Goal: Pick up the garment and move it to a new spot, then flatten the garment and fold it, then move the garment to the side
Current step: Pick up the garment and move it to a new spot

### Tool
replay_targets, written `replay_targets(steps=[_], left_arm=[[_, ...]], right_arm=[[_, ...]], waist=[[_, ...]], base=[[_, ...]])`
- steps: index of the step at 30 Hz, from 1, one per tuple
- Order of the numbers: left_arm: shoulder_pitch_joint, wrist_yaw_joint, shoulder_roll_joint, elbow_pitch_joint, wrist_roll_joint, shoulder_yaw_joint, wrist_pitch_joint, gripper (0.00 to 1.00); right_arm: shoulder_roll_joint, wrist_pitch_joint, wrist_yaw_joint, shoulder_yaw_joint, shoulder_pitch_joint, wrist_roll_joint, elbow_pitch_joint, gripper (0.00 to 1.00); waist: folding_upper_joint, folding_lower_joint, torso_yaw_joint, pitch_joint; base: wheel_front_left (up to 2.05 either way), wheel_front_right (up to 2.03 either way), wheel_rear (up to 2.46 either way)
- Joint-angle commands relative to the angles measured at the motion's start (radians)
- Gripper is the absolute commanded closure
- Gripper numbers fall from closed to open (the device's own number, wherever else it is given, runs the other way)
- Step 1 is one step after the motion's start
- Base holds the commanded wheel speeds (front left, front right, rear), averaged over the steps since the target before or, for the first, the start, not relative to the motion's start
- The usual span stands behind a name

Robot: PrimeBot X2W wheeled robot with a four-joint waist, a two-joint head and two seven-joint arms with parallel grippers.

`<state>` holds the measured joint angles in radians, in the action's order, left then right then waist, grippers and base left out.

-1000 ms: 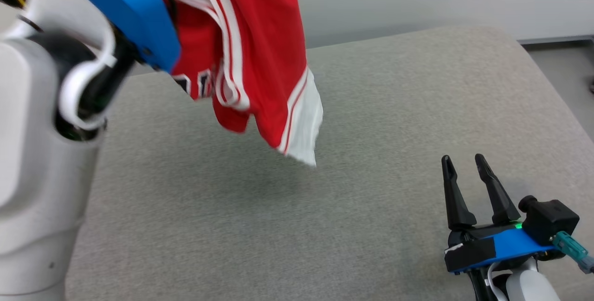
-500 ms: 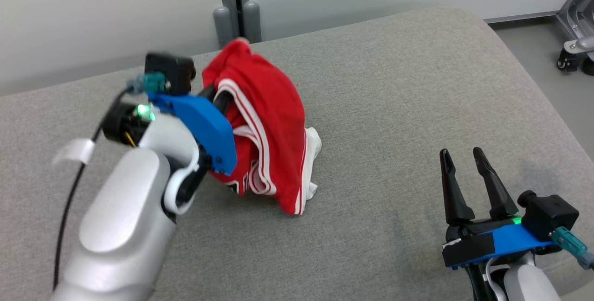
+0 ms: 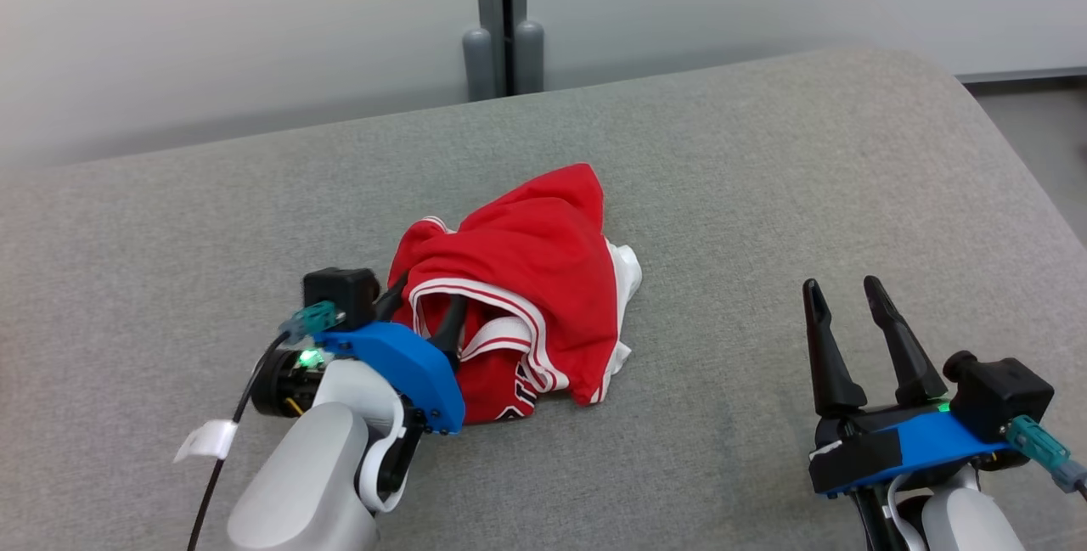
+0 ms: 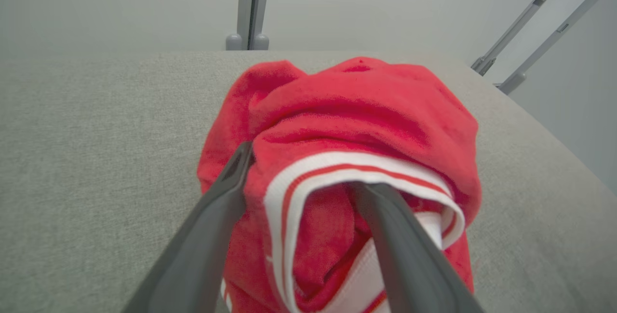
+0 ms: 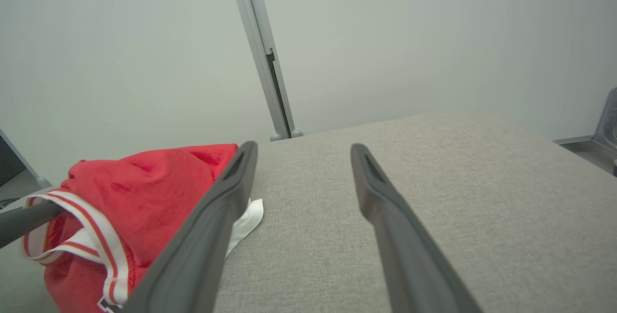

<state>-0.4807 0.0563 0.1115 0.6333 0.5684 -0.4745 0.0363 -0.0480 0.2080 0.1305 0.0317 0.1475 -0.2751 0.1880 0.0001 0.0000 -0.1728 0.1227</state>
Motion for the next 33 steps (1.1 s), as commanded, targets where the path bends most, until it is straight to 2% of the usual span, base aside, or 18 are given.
replay_targets(steps=[1, 4, 11, 18, 26, 33], left_arm=[[0.018, -0.019, -0.006, -0.006, 0.013, 0.026, -0.048, 0.00], [0.057, -0.012, -0.006, -0.030, 0.024, 0.035, -0.103, 0.00], [0.163, -0.065, 0.033, -0.120, 0.007, 0.071, -0.231, 0.00], [0.286, -0.073, 0.064, -0.261, 0.001, 0.145, -0.297, 0.00], [0.400, -0.067, 0.077, -0.434, -0.155, 0.257, -0.302, 0.00], [0.469, -0.058, 0.084, -0.440, -0.255, 0.313, -0.303, 0.00]], right_arm=[[-0.004, -0.006, 0.000, 0.002, -0.014, 0.011, -0.004, 0.00], [-0.004, -0.012, 0.000, 0.000, -0.025, 0.019, -0.010, 0.00], [-0.004, -0.022, 0.000, -0.022, -0.054, 0.033, -0.026, 0.00], [-0.004, -0.034, 0.000, -0.041, -0.076, 0.038, -0.039, 0.00], [-0.004, -0.040, 0.000, -0.059, -0.097, 0.065, -0.049, 0.00], [-0.004, -0.038, 0.000, -0.079, -0.130, 0.120, -0.057, 0.00]], waist=[[-0.0001, 0.0000, 0.010, -0.009], [-0.0001, 0.0000, 0.027, -0.025], [-0.0001, 0.0000, 0.068, -0.054], [-0.0001, 0.0000, 0.129, -0.077], [-0.0001, 0.0000, 0.180, -0.099], [-0.0001, 0.0000, 0.203, -0.108]], base=[[0.00, 0.00, 0.00], [0.00, 0.00, 0.00], [0.00, 0.00, 0.00], [0.00, 0.00, 0.00], [0.00, 0.00, 0.00], [0.00, 0.00, 0.00]])
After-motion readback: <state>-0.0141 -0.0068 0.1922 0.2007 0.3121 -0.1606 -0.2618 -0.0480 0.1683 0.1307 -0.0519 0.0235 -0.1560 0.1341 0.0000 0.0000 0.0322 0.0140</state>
